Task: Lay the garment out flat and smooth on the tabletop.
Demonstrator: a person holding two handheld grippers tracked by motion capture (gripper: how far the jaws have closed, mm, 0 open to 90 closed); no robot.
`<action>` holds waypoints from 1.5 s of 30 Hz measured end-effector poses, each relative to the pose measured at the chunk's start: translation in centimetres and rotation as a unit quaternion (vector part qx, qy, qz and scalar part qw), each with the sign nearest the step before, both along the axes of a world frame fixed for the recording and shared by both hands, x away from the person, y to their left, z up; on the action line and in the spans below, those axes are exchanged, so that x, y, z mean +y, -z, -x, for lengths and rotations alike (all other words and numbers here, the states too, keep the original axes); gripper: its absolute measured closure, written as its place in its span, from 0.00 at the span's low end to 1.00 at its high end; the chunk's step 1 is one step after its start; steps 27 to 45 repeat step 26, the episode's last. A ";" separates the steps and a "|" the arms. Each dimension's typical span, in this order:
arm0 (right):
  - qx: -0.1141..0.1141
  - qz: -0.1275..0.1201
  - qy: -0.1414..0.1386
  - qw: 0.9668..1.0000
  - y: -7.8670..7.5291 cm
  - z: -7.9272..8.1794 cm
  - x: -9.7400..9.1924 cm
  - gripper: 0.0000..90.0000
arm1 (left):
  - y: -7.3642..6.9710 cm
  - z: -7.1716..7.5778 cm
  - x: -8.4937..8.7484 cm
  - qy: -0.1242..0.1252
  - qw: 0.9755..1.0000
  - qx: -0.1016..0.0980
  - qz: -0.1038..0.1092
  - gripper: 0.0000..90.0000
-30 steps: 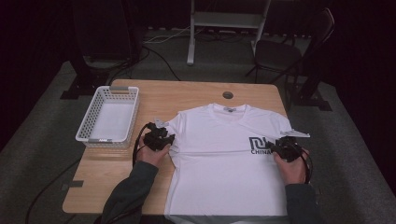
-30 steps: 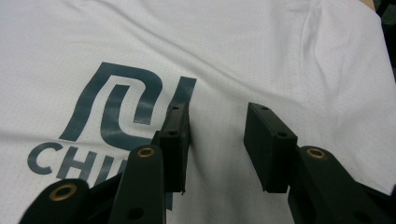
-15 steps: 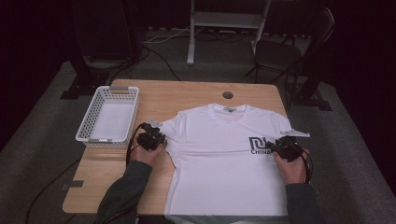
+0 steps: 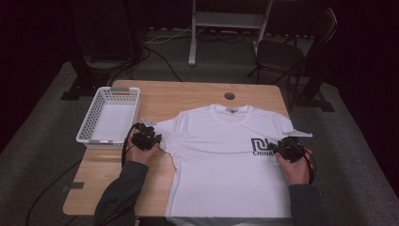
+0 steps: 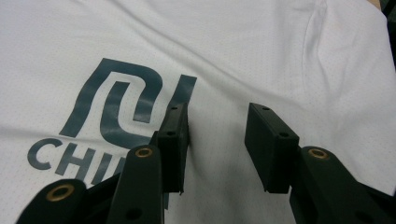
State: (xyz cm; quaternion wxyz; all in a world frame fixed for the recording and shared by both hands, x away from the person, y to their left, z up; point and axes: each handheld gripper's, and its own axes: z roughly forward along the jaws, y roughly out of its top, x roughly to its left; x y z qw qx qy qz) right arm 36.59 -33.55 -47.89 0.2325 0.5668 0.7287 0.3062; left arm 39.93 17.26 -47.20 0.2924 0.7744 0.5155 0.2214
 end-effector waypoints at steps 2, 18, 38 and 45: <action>0.002 0.000 0.001 1.000 0.0 -0.1 0.0 0.65 | 0.0 -0.3 0.0 0.000 1.000 0.001 0.002 0.74; 0.003 -0.010 0.030 1.000 -0.5 0.8 -1.2 0.62 | -1.8 0.8 0.4 -0.033 0.998 -0.036 0.050 0.59; -0.010 -0.011 0.055 0.998 -1.1 2.1 -2.9 0.62 | -1.6 2.2 -0.6 -0.025 0.996 -0.030 0.074 0.53; -0.010 -0.011 0.055 0.998 -1.1 2.1 -2.9 0.62 | -1.6 2.2 -0.6 -0.025 0.996 -0.030 0.074 0.53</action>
